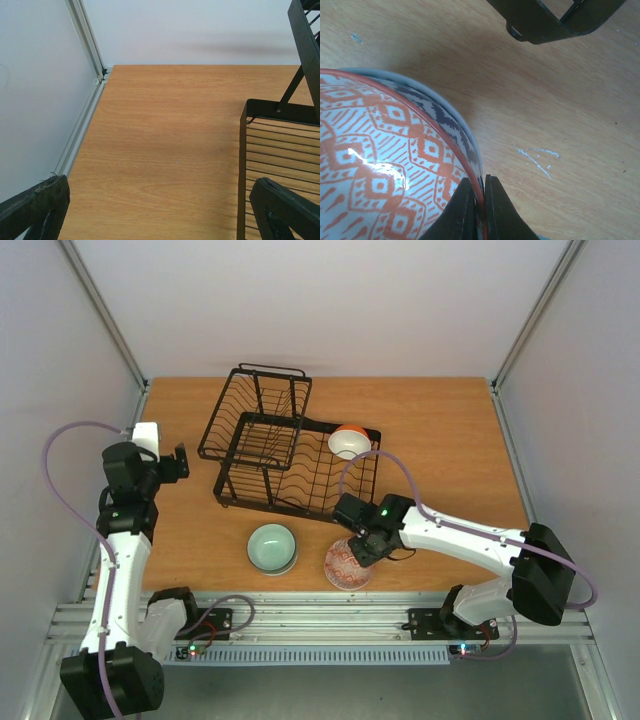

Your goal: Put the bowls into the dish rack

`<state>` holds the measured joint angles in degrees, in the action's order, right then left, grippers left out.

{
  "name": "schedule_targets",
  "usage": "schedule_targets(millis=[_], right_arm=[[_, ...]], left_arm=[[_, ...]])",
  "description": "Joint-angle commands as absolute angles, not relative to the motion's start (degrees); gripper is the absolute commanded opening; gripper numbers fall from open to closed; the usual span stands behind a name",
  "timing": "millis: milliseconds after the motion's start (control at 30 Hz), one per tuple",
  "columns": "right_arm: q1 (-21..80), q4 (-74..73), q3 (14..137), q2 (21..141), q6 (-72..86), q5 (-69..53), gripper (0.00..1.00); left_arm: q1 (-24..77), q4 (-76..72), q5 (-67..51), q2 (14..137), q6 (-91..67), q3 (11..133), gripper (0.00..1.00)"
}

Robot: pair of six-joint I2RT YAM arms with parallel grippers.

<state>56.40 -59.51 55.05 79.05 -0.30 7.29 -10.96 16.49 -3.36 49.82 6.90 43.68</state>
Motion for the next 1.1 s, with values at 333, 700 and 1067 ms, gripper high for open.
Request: schedule_targets(millis=[333, 700, 1067], right_arm=[[60.5, -69.1, 63.1, 76.6, 1.6, 16.7, 0.01], [61.0, -68.9, 74.8, 77.7, -10.1, 51.4, 0.01], [55.9, -4.9, 61.4, 81.6, -56.5, 65.6, 0.01]], left_arm=[[-11.4, 13.6, -3.5, 49.1, 7.0, 42.8, 0.99], [-11.4, 13.8, -4.0, 49.1, 6.9, 43.0, 0.99], [-11.4, 13.8, -4.4, 49.1, 6.7, 42.9, 0.99]])
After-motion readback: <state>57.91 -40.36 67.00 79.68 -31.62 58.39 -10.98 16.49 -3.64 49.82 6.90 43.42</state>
